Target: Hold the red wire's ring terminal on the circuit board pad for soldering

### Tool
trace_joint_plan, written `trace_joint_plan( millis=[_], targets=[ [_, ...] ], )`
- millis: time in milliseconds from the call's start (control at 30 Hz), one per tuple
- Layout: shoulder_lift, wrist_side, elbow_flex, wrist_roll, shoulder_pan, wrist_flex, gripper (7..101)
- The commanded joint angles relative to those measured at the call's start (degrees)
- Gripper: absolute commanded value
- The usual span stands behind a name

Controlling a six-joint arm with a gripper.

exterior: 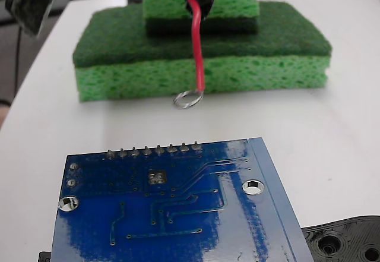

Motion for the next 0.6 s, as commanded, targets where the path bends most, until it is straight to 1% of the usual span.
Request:
trace_joint_plan(
  millis=[33, 333, 600],
  targets=[
    [0.2, -0.9, 0.2, 0.0, 0.3, -0.7, 100.3],
    [-1.1, -0.4, 0.4, -0.1, 0.8, -1.7, 100.3],
    [-3.3, -0.6, -1.2, -0.1, 1.1, -1.0, 100.3]
  ],
)
